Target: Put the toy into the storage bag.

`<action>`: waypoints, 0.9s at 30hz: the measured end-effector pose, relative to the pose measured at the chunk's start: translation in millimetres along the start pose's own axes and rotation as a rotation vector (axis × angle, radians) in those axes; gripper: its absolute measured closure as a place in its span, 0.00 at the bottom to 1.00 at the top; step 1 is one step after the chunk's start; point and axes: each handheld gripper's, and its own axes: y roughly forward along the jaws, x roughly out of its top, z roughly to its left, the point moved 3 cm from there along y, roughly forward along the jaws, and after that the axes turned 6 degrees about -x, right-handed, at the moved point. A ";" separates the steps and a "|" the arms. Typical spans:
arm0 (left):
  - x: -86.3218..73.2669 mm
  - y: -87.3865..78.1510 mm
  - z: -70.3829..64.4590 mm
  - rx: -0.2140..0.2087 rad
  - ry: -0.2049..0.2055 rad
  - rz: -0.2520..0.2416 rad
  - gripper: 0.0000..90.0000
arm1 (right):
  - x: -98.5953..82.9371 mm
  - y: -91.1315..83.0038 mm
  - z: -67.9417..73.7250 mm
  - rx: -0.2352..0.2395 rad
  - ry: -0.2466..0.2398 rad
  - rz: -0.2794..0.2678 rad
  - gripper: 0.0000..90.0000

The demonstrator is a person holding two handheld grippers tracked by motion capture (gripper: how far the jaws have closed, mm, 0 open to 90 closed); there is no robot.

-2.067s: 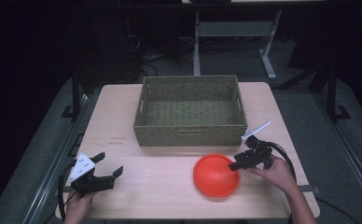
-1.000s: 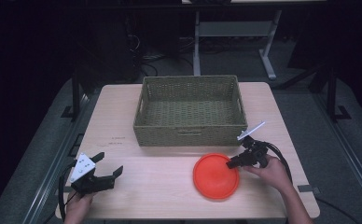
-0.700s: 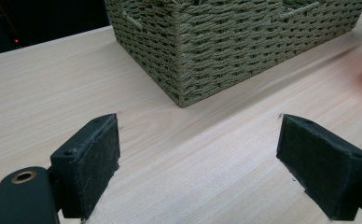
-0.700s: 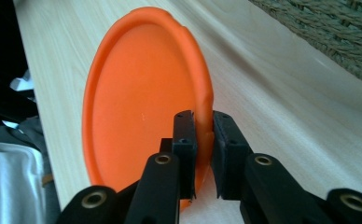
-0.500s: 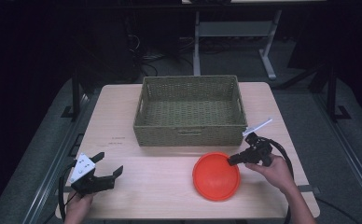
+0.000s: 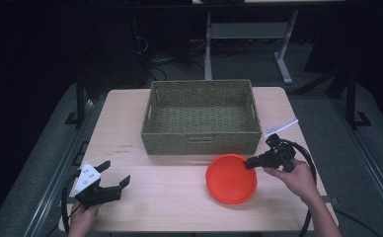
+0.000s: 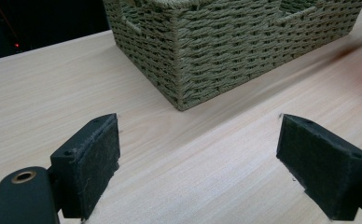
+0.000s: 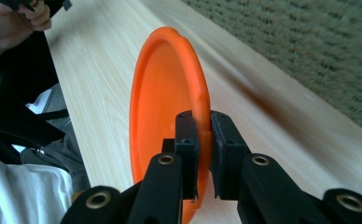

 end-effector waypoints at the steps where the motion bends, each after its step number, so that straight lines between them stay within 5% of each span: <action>1: 0.0 0.0 0.0 0.000 0.000 0.000 0.14 | 1.4 -2.8 0.9 -0.005 0.000 -0.006 0.91; 14: 0.0 0.6 1.0 0.008 -0.006 -0.003 0.14 | 28.1 -43.9 13.8 -0.054 -0.023 -0.057 0.91; 27: 0.0 1.6 4.2 0.017 -0.013 0.000 0.14 | 57.7 -66.3 23.8 -0.087 -0.035 -0.086 0.91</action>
